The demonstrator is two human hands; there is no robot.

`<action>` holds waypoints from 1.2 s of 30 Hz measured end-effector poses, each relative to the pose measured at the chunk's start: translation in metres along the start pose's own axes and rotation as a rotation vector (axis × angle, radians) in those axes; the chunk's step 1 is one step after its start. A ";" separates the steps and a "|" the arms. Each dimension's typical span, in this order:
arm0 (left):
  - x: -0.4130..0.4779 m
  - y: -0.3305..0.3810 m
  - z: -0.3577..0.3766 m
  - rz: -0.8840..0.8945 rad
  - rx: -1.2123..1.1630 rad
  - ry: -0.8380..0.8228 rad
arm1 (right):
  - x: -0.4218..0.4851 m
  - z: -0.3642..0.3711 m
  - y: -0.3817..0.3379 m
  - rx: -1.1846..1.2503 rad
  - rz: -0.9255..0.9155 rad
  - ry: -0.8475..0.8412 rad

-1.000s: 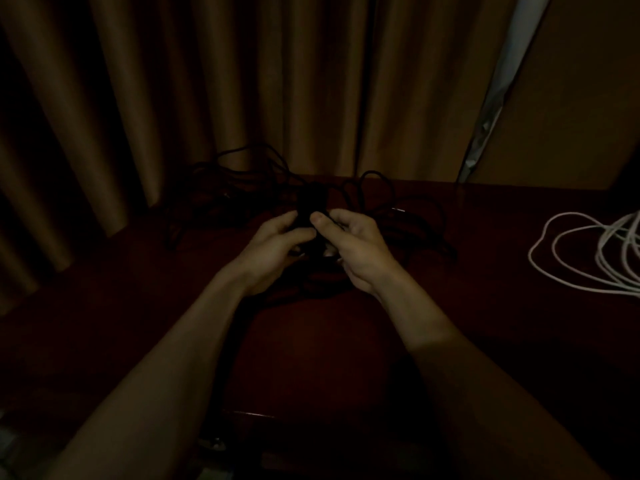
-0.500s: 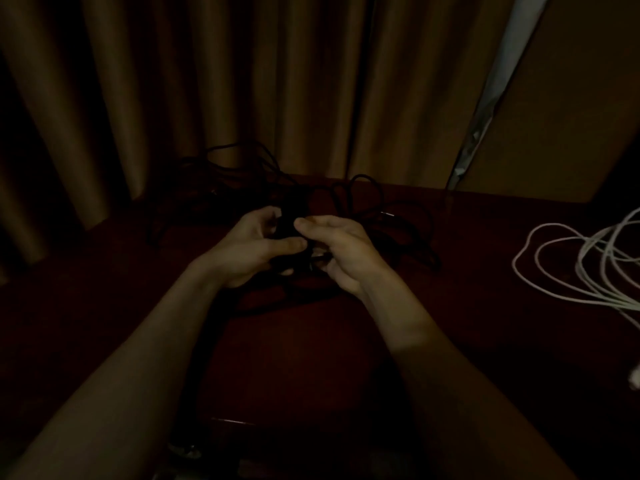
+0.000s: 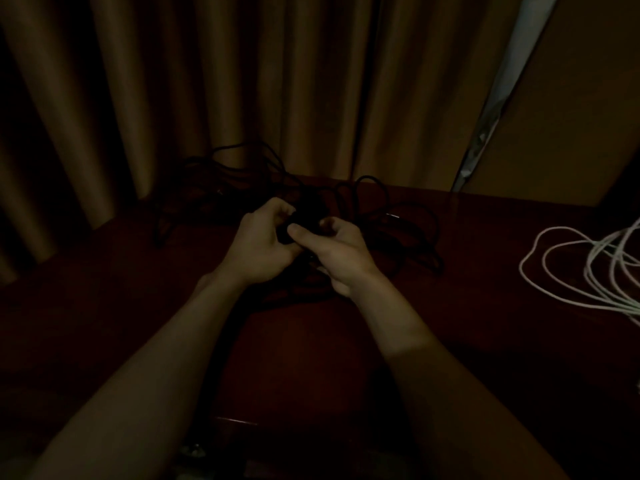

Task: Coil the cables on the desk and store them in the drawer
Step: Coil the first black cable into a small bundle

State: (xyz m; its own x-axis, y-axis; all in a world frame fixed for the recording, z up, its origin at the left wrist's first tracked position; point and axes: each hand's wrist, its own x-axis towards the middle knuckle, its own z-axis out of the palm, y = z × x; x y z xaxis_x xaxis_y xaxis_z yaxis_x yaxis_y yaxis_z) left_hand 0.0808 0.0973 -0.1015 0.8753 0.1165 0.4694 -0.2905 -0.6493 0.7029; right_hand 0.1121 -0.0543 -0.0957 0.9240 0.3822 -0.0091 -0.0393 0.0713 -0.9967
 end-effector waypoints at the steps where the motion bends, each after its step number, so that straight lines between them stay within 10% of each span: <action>1: 0.000 0.001 0.000 0.003 0.023 0.014 | 0.001 0.002 0.000 -0.005 -0.004 0.016; 12: -0.001 -0.002 0.008 0.071 0.214 0.086 | -0.004 0.003 -0.004 0.053 0.075 0.041; 22: -0.001 -0.006 -0.015 -0.274 -0.468 -0.198 | -0.004 -0.009 -0.003 0.039 0.008 -0.071; 27: -0.008 -0.002 -0.016 -0.187 -0.492 -0.342 | -0.007 -0.015 -0.006 0.118 0.058 -0.203; 36: -0.006 -0.009 -0.010 0.049 -0.260 -0.105 | -0.001 -0.009 -0.007 0.106 0.160 -0.086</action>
State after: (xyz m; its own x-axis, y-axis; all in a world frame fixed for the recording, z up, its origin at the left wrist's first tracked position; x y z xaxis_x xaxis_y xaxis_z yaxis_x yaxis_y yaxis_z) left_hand 0.0745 0.1098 -0.1049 0.8888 0.0026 0.4582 -0.4114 -0.4358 0.8005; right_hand 0.1145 -0.0637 -0.0896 0.8674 0.4729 -0.1550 -0.2267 0.0982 -0.9690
